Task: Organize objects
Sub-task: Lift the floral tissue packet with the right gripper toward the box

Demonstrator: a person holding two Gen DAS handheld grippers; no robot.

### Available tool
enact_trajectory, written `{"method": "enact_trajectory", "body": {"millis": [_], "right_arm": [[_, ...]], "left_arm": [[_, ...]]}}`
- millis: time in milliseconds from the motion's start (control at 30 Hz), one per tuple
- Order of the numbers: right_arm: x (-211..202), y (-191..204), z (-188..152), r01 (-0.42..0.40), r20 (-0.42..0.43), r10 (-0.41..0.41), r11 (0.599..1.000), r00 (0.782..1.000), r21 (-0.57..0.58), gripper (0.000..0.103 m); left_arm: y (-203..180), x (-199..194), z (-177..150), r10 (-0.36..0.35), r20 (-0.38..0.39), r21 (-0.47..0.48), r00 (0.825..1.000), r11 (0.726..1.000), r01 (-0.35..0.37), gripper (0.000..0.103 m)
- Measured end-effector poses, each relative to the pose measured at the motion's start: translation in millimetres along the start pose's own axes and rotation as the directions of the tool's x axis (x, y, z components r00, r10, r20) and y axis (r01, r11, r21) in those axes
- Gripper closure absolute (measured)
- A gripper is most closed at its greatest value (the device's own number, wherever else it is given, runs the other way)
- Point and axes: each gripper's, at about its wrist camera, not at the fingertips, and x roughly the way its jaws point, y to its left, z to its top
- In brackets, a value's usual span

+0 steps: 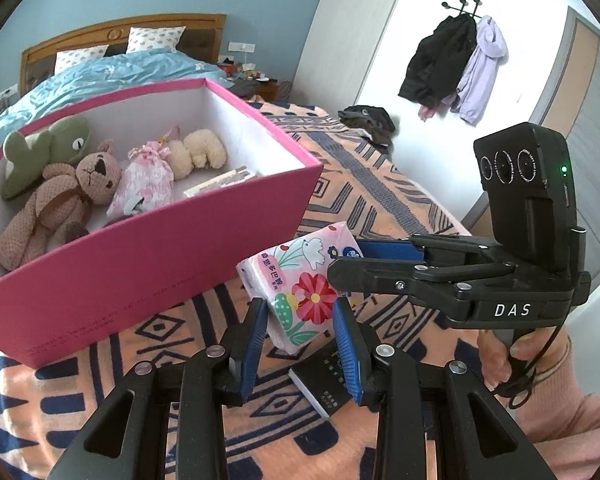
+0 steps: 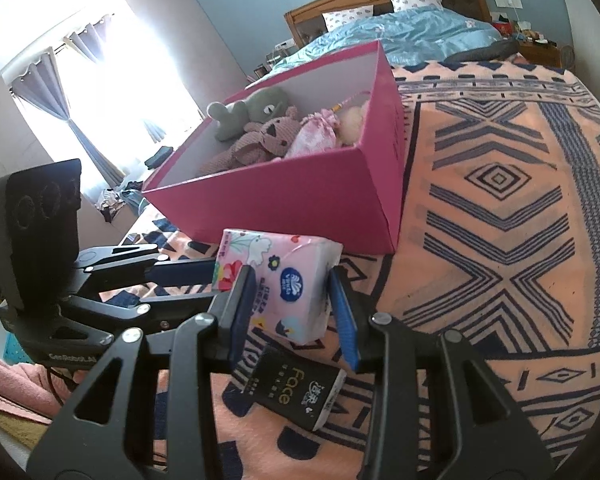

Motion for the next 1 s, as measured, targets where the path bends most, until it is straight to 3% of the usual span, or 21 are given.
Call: {"method": "enact_trajectory", "body": {"millis": [1000], "right_arm": [[-23.9,29.6,32.3,-0.010,0.080,0.018,0.995,0.997,-0.102,0.062]], "left_arm": [[-1.3,-36.4,25.0,0.037,0.109,0.043,0.993,0.998,-0.042,0.070]]}}
